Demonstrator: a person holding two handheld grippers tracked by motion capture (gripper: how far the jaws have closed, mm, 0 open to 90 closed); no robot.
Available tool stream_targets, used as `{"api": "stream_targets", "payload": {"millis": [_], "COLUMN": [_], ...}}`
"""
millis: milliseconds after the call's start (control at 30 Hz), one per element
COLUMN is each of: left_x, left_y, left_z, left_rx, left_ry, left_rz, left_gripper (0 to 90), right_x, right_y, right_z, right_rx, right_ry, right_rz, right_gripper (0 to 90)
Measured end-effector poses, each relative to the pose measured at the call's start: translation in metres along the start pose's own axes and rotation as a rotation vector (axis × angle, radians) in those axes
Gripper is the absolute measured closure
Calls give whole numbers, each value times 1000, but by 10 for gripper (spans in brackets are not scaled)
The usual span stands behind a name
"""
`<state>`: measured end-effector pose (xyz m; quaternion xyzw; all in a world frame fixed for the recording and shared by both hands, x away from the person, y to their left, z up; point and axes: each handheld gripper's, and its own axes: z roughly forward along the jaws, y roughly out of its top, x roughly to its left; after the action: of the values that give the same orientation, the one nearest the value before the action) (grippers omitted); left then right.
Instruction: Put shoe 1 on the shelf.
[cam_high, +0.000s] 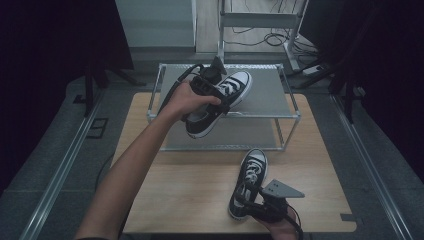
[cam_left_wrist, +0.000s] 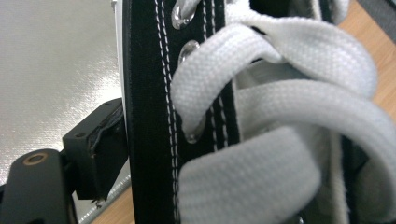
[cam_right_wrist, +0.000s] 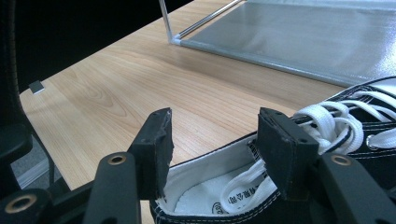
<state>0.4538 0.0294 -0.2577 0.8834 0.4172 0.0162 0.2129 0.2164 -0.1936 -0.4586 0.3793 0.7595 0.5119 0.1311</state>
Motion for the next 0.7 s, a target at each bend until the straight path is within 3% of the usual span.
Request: {"api": "stream_targets", "payload": {"millis": [300,333,700], "left_x": [19,23,38], "left_y": [15,18,31], "left_z": [3,3,8], "left_rx": [-21,-31,-53], "left_ry": [31,34,39], "left_rz": [-92,-117,-203], "left_gripper": [155,155,155], "right_x": [-1,-1,-1], "right_y": [-1,-1,-1], "right_z": [1,1,1], "right_rx": [6,4,7], "right_ry": [4,4,9], "right_rz": [1,3,7], "right_gripper": [459,459,458]}}
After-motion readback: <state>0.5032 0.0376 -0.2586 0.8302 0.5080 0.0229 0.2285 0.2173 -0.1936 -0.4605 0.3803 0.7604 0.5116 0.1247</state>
